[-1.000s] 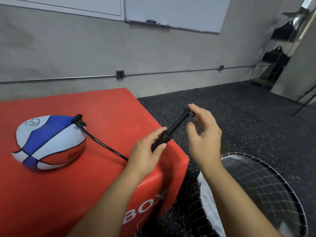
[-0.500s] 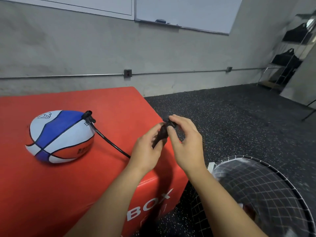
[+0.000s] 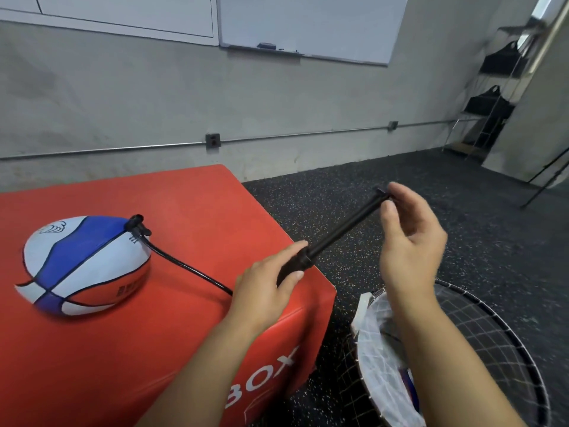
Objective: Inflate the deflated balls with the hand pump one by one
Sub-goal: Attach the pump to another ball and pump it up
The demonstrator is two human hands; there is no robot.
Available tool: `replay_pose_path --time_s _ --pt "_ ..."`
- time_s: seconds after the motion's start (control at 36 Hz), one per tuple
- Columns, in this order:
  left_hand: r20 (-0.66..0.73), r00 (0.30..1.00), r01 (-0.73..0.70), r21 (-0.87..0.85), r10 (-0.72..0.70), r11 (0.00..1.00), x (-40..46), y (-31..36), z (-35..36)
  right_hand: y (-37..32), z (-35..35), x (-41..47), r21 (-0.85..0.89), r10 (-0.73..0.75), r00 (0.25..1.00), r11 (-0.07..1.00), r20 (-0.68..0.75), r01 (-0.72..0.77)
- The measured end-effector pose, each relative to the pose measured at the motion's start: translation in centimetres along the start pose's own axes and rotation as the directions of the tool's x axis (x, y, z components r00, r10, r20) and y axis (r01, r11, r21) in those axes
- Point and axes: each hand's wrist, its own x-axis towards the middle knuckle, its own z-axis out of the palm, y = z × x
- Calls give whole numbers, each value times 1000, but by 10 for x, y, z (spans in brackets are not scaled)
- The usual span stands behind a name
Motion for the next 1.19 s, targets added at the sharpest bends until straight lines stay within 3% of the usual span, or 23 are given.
replay_pose_path --time_s 0.22,0.47,0.75,0.94,1.06,1.19 --pt "-12 1000 19 -26 -20 999 1 -3 -1 5 7 -5 -95 -62 997 993 53 66" --pt "-20 998 49 -228 -55 972 6 -20 -3 15 42 -30 -206 -123 961 963 246 176" --pt "-96 993 31 -385 -73 922 11 -30 -4 24 65 -55 -206 -113 890 953 442 223" --pt "-104 994 -4 -440 -46 898 10 -29 -4 27 64 -58 -167 -155 899 956 410 241" --pt "-82 996 10 -385 -45 923 7 -26 -3 26 54 -49 -144 -170 913 961 371 237" --pt "-13 1000 24 -245 -28 969 4 -19 -1 16 34 -26 -73 -141 972 985 186 157"
